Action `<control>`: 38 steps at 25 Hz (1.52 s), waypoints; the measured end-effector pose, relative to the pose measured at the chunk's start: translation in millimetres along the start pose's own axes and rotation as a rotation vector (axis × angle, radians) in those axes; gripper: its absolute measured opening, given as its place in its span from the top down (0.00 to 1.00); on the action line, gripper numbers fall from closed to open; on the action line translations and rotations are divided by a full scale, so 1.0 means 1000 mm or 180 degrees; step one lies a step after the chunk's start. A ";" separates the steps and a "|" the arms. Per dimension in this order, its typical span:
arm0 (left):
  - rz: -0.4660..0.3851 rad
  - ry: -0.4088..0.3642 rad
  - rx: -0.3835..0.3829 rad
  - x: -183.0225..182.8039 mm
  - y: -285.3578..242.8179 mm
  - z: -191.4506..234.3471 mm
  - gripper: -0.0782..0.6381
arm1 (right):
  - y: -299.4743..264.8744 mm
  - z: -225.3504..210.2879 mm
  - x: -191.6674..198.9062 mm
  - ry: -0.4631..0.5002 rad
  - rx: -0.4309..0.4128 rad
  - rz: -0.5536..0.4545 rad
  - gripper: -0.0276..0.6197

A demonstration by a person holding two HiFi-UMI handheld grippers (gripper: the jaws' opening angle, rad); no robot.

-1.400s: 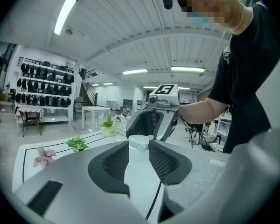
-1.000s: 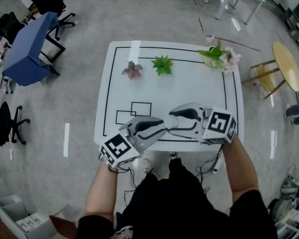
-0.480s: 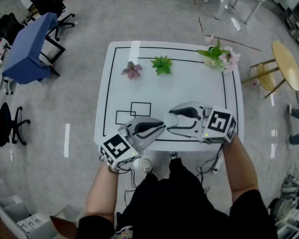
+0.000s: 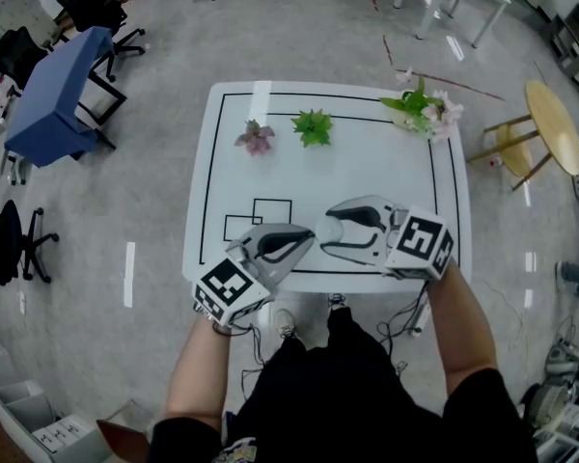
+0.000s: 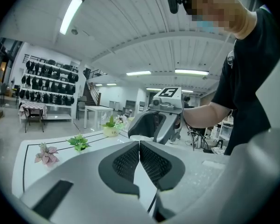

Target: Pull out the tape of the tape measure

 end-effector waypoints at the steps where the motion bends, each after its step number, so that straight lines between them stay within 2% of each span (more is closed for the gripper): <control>1: 0.0011 -0.0009 -0.0031 0.000 0.000 0.000 0.88 | 0.000 0.000 0.000 -0.0002 0.0025 0.0011 0.62; 5: 0.0075 -0.0081 -0.0191 -0.002 -0.002 -0.001 0.88 | 0.000 0.000 0.002 -0.0004 0.0117 0.0088 0.62; 17: 0.0035 0.0073 -0.0470 -0.003 -0.002 0.002 0.88 | 0.009 -0.005 0.012 -0.0105 0.0431 0.0118 0.62; 27: 0.0081 0.0431 -0.0784 -0.004 -0.003 0.005 0.88 | 0.019 -0.003 0.014 -0.0366 0.0750 0.0183 0.62; 32: 0.0117 0.0565 -0.1013 -0.004 0.003 0.008 0.88 | 0.025 -0.005 0.021 -0.0541 0.0986 0.0284 0.62; 38: 0.0146 0.0675 -0.1155 -0.002 0.013 0.014 0.88 | 0.036 -0.007 0.028 -0.0772 0.1144 0.0231 0.62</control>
Point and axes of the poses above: the fingertips, and each gripper's own axes: y backward along the fingers, z to its left, x out of its underside, the point moved 10 cm from there along y, backward along the fingers
